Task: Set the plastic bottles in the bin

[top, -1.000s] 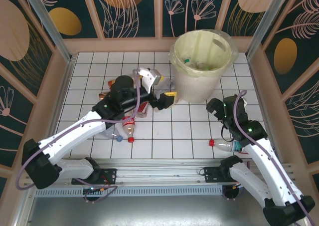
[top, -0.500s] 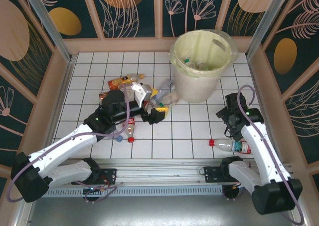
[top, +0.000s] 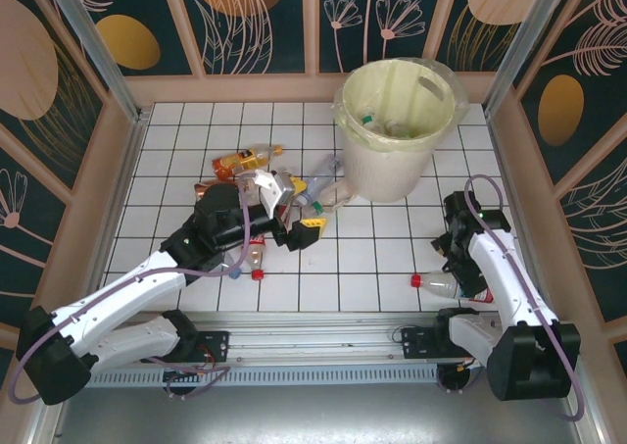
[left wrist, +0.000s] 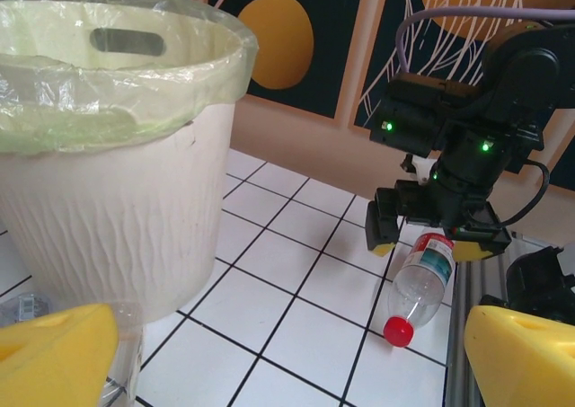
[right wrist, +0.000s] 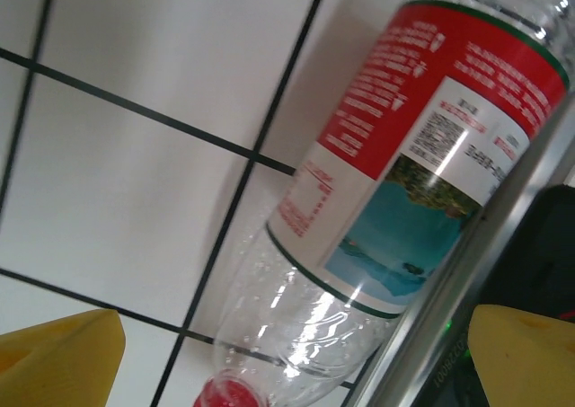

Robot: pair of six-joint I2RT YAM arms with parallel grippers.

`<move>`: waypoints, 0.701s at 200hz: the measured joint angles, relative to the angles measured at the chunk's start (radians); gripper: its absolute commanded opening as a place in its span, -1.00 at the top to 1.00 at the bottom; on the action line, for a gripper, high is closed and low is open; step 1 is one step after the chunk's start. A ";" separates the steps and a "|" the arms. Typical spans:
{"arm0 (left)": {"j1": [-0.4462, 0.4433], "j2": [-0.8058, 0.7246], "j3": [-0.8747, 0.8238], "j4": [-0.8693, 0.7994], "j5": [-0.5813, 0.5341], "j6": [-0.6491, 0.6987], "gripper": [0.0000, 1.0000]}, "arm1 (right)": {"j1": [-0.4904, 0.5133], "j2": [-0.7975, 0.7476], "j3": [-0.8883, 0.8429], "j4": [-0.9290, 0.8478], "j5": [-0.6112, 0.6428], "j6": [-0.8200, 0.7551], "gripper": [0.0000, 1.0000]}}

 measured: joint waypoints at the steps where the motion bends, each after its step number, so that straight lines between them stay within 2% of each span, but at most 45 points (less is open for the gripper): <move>1: 0.000 0.000 -0.001 0.000 0.000 0.000 -0.97 | 0.000 0.001 0.000 -0.002 -0.001 0.001 -0.98; 80: 0.000 -0.011 -0.032 0.021 0.000 0.000 -0.97 | 0.000 0.100 -0.015 -0.003 -0.006 0.029 -0.98; 140: 0.000 -0.017 -0.037 0.029 0.000 0.000 -0.97 | 0.000 0.135 -0.061 0.064 -0.008 0.040 -0.96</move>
